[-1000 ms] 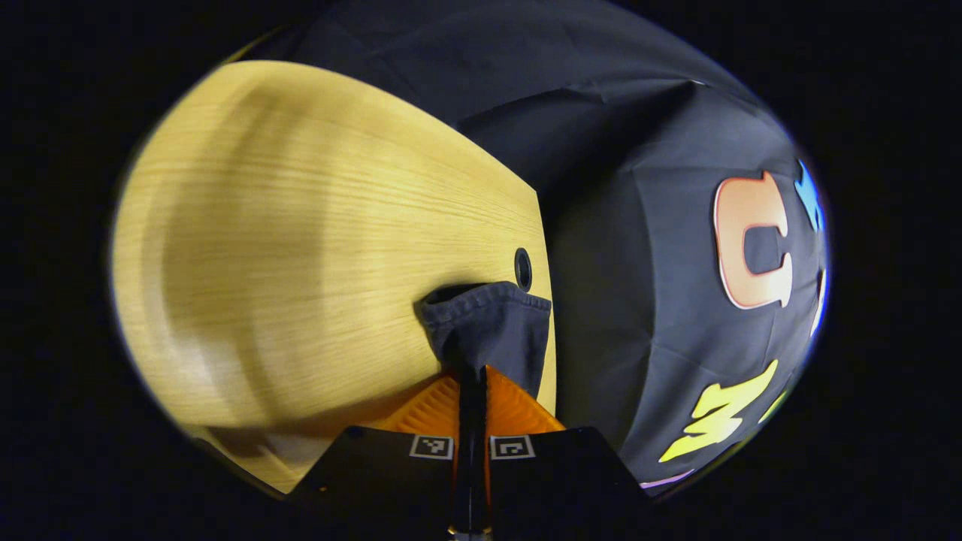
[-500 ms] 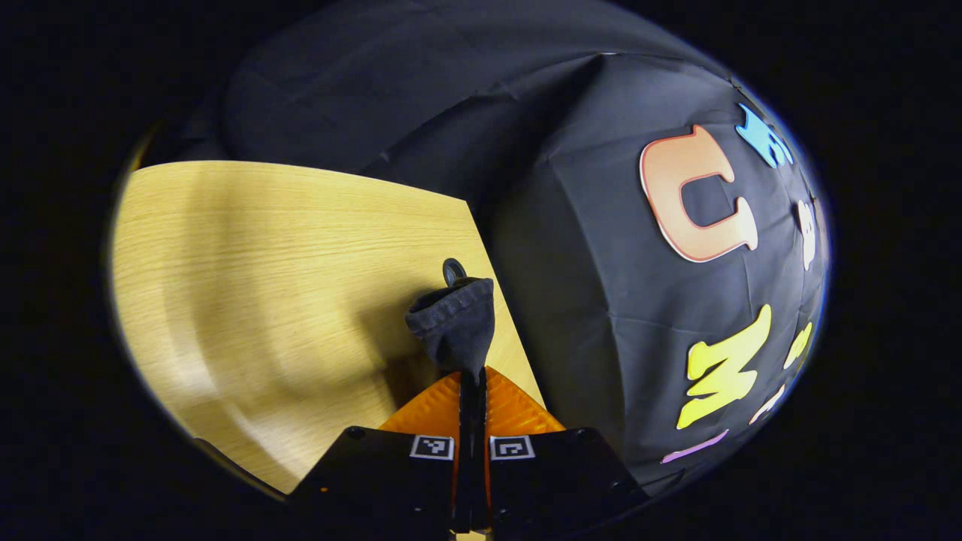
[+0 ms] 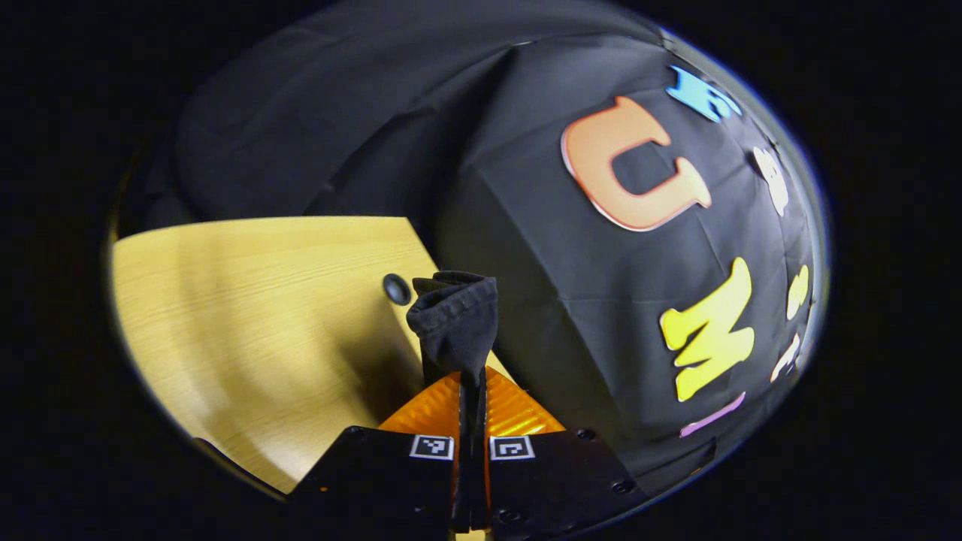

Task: Grasp the waist and the cuffs of the jeans and fold them to make the two legs overlap; first hold the waist and fold one-third of the jeans toward the cuffs, then hold the cuffs and fold the remaining one-third in the same direction to finish folding.

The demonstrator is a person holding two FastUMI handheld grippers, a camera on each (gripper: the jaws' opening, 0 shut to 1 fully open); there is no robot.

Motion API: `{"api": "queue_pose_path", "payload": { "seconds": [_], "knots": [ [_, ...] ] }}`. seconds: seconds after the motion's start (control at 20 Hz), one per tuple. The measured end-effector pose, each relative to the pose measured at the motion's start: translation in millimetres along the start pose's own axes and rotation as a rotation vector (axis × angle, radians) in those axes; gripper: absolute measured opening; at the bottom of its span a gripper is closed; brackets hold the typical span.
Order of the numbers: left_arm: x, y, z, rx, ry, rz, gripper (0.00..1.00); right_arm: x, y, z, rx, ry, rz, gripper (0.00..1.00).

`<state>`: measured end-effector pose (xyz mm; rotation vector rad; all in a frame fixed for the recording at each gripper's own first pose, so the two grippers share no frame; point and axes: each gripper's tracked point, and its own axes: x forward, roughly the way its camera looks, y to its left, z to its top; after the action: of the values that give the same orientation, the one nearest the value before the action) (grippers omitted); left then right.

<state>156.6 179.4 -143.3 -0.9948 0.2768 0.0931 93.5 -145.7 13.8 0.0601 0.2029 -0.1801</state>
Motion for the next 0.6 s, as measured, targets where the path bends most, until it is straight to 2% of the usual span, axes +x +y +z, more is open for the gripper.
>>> {"api": "queue_pose_path", "payload": {
  "seconds": [0.3, 0.6],
  "knots": [
    [-14.0, -99.2, -30.1, 0.243, 0.020, -0.147, 0.04, 0.8, -4.4, -5.7, 0.001, 0.009, 0.004, 1.00],
    [-12.9, -164.3, -81.5, 0.461, 0.084, -0.247, 0.03, 0.7, -18.4, -9.0, 0.009, 0.019, -0.012, 1.00]
  ]
}}
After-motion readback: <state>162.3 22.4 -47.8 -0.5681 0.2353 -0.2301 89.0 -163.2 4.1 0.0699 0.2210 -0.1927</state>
